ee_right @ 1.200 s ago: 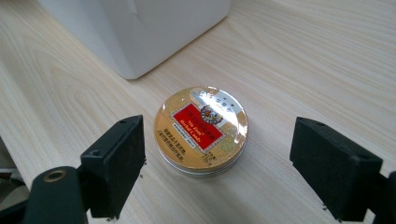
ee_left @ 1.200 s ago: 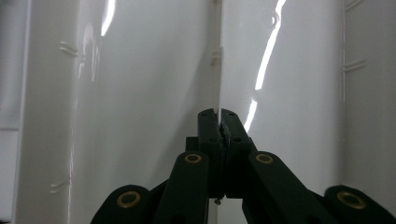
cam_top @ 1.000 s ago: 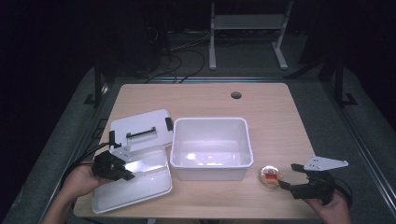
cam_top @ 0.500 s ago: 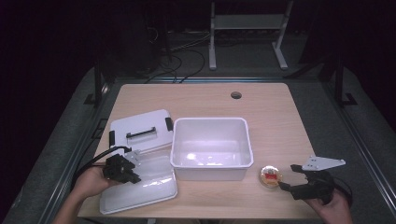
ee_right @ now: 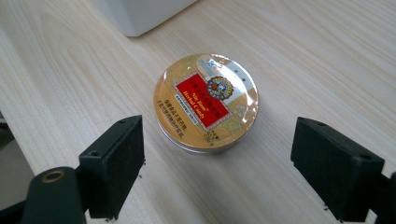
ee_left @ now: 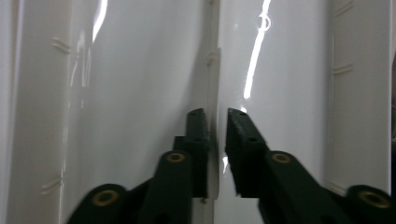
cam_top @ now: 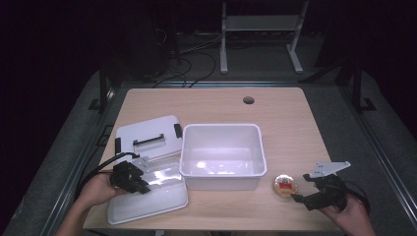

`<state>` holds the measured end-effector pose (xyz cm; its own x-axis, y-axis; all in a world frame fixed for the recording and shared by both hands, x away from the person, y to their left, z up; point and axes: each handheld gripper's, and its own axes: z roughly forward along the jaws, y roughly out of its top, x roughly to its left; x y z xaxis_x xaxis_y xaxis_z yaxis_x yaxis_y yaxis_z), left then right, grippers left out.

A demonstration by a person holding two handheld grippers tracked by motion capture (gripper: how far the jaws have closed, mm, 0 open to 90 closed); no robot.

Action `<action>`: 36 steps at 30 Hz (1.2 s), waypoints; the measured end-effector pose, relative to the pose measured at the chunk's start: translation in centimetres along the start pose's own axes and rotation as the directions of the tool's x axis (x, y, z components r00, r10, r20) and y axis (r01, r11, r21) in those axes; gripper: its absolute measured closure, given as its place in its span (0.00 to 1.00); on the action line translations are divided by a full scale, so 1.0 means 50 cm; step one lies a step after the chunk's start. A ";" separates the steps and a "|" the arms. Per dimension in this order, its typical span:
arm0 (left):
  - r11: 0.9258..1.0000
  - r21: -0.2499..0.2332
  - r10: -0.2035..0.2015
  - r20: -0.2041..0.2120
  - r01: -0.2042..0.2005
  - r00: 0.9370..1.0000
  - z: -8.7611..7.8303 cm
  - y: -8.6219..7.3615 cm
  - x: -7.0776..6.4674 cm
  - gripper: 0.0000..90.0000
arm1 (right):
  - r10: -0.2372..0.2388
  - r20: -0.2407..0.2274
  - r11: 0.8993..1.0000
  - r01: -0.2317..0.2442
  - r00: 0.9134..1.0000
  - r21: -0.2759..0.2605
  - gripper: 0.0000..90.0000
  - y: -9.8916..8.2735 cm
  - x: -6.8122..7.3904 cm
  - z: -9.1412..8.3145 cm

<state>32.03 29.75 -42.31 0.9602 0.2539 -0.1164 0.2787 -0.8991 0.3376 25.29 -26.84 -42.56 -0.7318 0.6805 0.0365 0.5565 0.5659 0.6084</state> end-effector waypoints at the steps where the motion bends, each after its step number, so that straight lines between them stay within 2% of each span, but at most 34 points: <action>1: 1.000 -0.025 -0.007 -0.031 0.007 0.999 -0.007 -0.001 -0.005 0.69 | -0.016 -0.005 1.000 0.017 1.000 0.021 0.18 0.008 0.001 0.007; 2: 0.999 -0.036 -0.017 -0.042 0.015 0.999 -0.010 -0.002 -0.006 0.61 | -0.025 -0.008 0.999 0.025 1.000 0.036 0.18 0.012 0.002 0.011; 4: 0.999 -0.048 -0.018 -0.045 0.016 0.999 -0.013 -0.003 -0.007 0.55 | -0.032 -0.012 0.998 0.032 0.999 0.053 0.18 0.016 0.004 0.016; 5: 0.998 -0.056 -0.022 -0.058 0.018 0.998 -0.015 -0.004 -0.009 0.50 | -0.049 -0.018 0.995 0.051 0.999 0.089 0.18 0.023 0.006 0.029; 6: 0.998 -0.058 -0.026 -0.070 0.022 0.997 -0.018 -0.004 -0.010 0.50 | -0.049 -0.018 0.995 0.051 0.999 0.089 0.18 0.023 0.006 0.029; 9: 0.994 -0.099 -0.046 -0.095 0.036 0.994 -0.025 -0.005 -0.013 0.39 | -0.073 -0.016 0.987 0.074 0.997 0.142 0.18 0.038 0.011 0.047; 12: 0.994 -0.104 -0.049 -0.109 0.038 0.993 -0.025 -0.003 -0.014 0.29 | -0.071 -0.028 0.985 0.074 0.997 0.157 0.18 0.048 0.010 0.056; 13: 0.994 -0.101 -0.047 -0.118 0.035 0.992 -0.024 -0.001 -0.016 0.29 | -0.071 -0.028 0.985 0.074 0.997 0.157 0.18 0.048 0.010 0.056; 14: 0.995 -0.100 -0.041 -0.125 0.028 0.991 -0.021 0.002 -0.019 0.25 | -0.076 -0.029 0.981 0.080 0.997 0.180 0.18 0.054 0.009 0.065; 22: 0.989 -0.146 -0.055 -0.134 0.036 0.989 -0.026 0.004 -0.022 0.20 | -0.104 -0.029 0.968 0.108 0.994 0.226 0.17 0.069 0.014 0.086; 23: 0.987 -0.159 -0.060 -0.135 0.038 0.989 -0.027 0.004 -0.024 0.20 | -0.114 -0.026 0.964 0.117 0.993 0.240 0.17 0.073 0.015 0.091; 26: 0.986 -0.163 -0.060 -0.138 0.037 0.989 -0.028 0.005 -0.024 0.19 | -0.127 -0.020 0.959 0.128 0.992 0.251 0.17 0.076 0.017 0.097; 29: 0.984 -0.175 -0.064 -0.140 0.039 0.988 -0.029 0.005 -0.026 0.18 | -0.160 -0.009 0.948 0.156 0.987 0.278 0.19 0.081 0.020 0.109; 36: 0.982 -0.185 -0.073 -0.138 0.047 0.988 -0.031 0.003 -0.029 0.18 | -0.167 -0.013 0.946 0.164 0.986 0.278 0.22 0.083 0.020 0.113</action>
<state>30.72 29.81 -40.62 0.9306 0.3658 -0.0111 0.3222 -0.8044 0.4991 29.08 -21.21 -44.48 -0.8198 0.5700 -0.0550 0.5159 0.7769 0.3610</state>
